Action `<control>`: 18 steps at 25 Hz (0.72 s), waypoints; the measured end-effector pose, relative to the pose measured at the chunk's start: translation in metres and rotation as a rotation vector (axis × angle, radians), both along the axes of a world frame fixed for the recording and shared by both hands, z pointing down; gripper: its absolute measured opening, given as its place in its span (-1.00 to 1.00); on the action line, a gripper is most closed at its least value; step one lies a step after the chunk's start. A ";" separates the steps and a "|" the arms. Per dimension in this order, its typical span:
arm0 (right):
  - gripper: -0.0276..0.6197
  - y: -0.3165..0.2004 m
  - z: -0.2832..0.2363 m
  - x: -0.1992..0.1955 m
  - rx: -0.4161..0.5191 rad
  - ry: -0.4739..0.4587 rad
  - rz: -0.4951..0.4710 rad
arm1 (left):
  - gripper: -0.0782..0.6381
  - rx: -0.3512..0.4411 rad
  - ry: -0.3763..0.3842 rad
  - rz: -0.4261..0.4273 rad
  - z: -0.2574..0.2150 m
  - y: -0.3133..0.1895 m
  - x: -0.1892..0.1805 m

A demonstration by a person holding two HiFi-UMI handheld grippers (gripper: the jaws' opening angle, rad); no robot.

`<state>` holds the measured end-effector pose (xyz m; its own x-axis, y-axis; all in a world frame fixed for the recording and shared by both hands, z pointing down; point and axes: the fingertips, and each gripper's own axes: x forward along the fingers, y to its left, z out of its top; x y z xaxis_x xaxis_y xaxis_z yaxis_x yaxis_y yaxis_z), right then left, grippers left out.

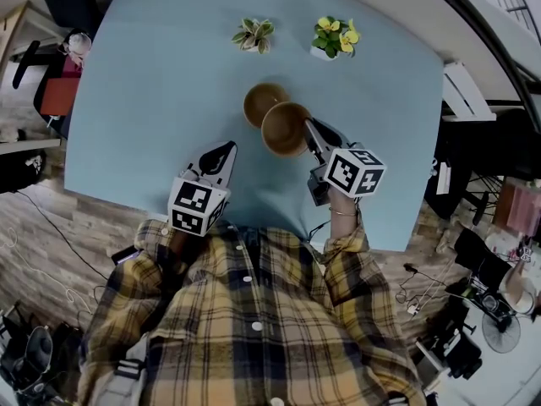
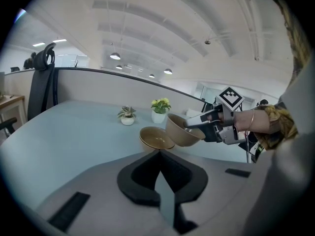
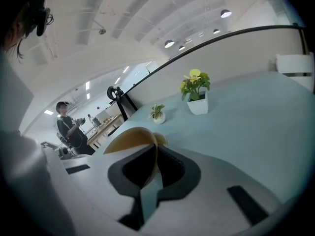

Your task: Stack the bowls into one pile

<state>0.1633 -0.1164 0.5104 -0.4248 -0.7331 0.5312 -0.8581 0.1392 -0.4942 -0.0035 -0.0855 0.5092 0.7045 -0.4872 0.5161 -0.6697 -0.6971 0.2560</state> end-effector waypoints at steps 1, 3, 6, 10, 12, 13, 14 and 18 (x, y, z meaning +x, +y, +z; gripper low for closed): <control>-0.84 -0.006 -0.001 -0.003 0.005 0.015 -0.010 | -0.81 -0.002 0.000 -0.002 0.000 -0.001 -0.001; -0.84 -0.017 -0.003 -0.011 0.013 0.044 -0.032 | -0.81 -0.005 0.000 -0.007 0.001 -0.002 -0.002; -0.84 -0.030 -0.003 -0.020 0.023 0.085 -0.053 | -0.81 -0.009 -0.002 -0.014 0.001 -0.005 -0.005; -0.84 -0.046 0.000 -0.024 0.038 0.133 -0.044 | -0.81 -0.015 -0.005 -0.025 0.004 -0.009 -0.008; -0.84 -0.052 0.002 -0.025 0.040 0.158 -0.039 | -0.81 -0.018 -0.006 -0.029 0.005 -0.010 -0.009; -0.84 -0.054 0.004 -0.026 0.040 0.168 -0.039 | -0.81 -0.019 -0.006 -0.030 0.005 -0.010 -0.009; -0.84 -0.056 0.005 -0.028 0.041 0.178 -0.040 | -0.81 -0.020 -0.007 -0.030 0.006 -0.010 -0.010; -0.84 -0.059 0.013 -0.034 0.040 0.224 -0.063 | -0.81 -0.021 -0.003 -0.028 0.006 -0.010 -0.010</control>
<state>0.1298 -0.1755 0.5230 -0.3453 -0.7308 0.5888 -0.9348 0.2117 -0.2853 -0.0135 -0.0957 0.5155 0.6887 -0.4959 0.5289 -0.6900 -0.6723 0.2681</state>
